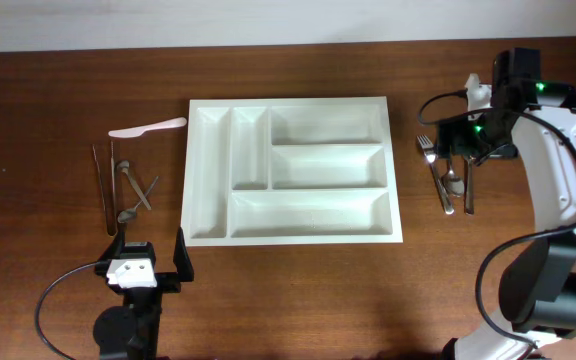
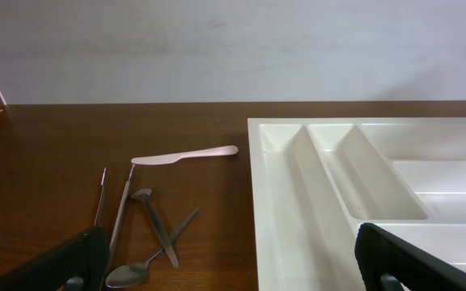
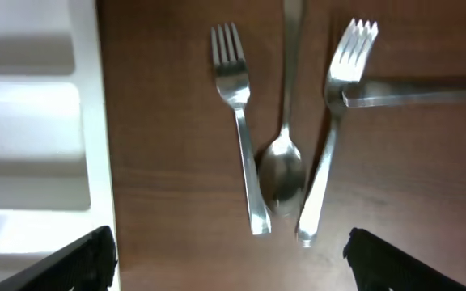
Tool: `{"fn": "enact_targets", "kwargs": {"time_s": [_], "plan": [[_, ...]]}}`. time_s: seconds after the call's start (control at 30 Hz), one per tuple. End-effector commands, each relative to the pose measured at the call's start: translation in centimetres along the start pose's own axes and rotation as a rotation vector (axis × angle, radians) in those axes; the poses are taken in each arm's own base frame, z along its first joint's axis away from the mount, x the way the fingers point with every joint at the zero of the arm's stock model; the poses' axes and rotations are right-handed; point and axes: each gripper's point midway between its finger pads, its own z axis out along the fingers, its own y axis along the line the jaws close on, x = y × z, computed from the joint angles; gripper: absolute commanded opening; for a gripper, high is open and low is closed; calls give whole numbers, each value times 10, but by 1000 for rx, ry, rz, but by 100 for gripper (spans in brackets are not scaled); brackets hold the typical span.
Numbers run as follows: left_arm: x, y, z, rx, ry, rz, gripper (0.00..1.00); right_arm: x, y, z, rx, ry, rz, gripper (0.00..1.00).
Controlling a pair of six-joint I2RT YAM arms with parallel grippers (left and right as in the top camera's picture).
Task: Pack container
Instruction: 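Move the right gripper over the left silver fork on the right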
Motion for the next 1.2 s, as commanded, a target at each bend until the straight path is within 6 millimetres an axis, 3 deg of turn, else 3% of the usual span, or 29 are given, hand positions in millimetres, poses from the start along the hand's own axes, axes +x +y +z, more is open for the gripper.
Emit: {"fn": "enact_targets", "kwargs": {"time_s": [0.0, 0.1, 0.37, 0.9, 1.17], "plan": [[1, -3, 0, 14, -5, 16, 99, -11, 7, 12, -52, -23, -105, 91], [1, -3, 0, 14, -5, 16, 99, -17, 6, 38, -69, -12, -147, 90], [1, -3, 0, 14, -5, 16, 99, -9, 11, 84, -138, 61, -170, 86], [1, -3, 0, 14, -5, 16, 99, -2, 10, 123, -159, 115, -126, 83], [1, -3, 0, 14, -5, 16, 99, -7, 7, 127, -143, 100, -104, 80]]}}
